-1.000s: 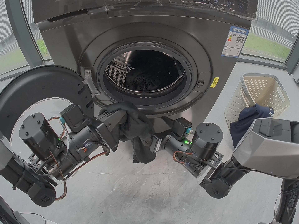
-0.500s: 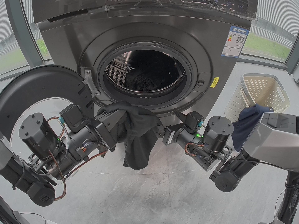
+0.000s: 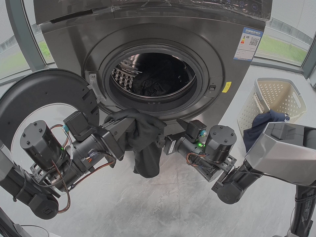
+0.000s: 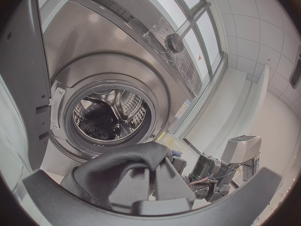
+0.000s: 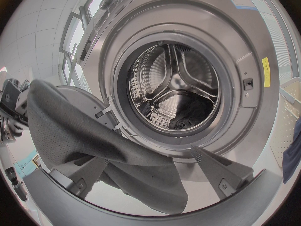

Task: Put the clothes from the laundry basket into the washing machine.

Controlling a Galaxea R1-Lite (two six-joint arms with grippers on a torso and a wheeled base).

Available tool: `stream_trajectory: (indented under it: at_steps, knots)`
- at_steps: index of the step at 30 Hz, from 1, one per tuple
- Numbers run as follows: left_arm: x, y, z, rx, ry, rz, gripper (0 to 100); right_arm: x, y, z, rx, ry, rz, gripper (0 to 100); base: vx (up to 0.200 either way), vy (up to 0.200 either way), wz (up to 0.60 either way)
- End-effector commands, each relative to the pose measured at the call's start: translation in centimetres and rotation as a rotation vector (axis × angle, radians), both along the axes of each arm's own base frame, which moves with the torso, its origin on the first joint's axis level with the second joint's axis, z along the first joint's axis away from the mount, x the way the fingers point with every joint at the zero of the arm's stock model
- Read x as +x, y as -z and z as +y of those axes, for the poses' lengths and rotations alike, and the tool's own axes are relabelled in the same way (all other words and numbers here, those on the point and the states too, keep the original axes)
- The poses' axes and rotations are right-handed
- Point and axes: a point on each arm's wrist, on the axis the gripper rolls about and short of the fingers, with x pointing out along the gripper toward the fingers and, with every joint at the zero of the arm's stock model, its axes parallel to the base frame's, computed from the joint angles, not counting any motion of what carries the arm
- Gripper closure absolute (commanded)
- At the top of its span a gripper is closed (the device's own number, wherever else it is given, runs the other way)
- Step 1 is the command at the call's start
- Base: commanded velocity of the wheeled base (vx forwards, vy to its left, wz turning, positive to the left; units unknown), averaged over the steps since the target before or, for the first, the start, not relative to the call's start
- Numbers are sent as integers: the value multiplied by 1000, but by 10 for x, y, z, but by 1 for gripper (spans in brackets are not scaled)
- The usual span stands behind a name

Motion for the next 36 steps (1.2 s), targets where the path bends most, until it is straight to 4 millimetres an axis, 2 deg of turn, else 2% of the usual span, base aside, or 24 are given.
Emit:
stream_trajectory:
  at_steps: [1,6,9,12,16,21,24,32,34,36]
  knots:
    - [1,-2,0,-6,-3,-7,100,-1,12,7,-17,-15,21,0,0,0,0]
    - [2,-2,1,-7,-7,-8,100,-12,13,7,-25,-34,31,0,0,0,0]
    - [3,-2,0,-7,-9,-8,100,-38,11,9,-54,-83,59,0,0,0,0]
    - [3,-2,1,-8,-10,-10,100,-66,19,11,-102,-142,103,0,0,0,0]
    - [4,-3,0,-8,-10,-11,100,-81,27,16,-127,-187,129,0,0,0,0]
    - [4,-3,1,-10,-18,-12,100,-83,28,23,-123,-202,122,0,0,0,0]
    - [4,-3,1,-14,-29,-9,100,-74,24,25,-99,-180,105,0,0,0,0]
    - [4,-3,1,-14,-26,-9,100,-43,18,-3,-93,-70,97,0,0,0,0]
    - [4,-3,1,-14,-26,-9,100,-41,18,-4,-93,-66,97,0,0,0,0]
    - [3,-4,0,-15,-22,-10,100,-24,21,-12,-99,-23,86,0,0,0,0]
